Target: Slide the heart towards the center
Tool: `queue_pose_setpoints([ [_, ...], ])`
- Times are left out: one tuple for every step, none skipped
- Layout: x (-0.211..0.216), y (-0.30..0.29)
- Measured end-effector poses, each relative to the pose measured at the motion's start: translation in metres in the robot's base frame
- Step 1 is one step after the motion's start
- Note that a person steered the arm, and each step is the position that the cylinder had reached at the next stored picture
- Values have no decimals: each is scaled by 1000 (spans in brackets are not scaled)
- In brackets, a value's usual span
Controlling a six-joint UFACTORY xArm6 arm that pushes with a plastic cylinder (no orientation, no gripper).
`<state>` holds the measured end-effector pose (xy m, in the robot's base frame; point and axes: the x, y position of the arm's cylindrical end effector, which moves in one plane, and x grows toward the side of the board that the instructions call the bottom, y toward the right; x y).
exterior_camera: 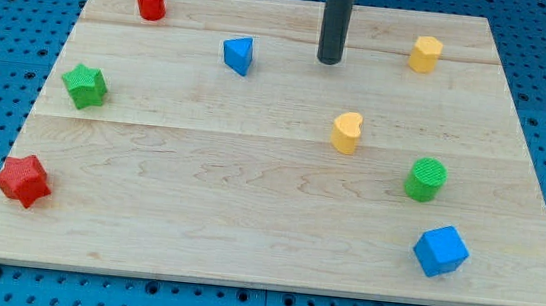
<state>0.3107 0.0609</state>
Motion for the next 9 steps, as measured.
queue_pose_setpoints([
  [44, 28],
  [95, 58],
  [114, 60],
  [127, 60],
  [133, 49],
  [130, 39],
  [112, 15],
  [97, -1],
  [83, 37],
])
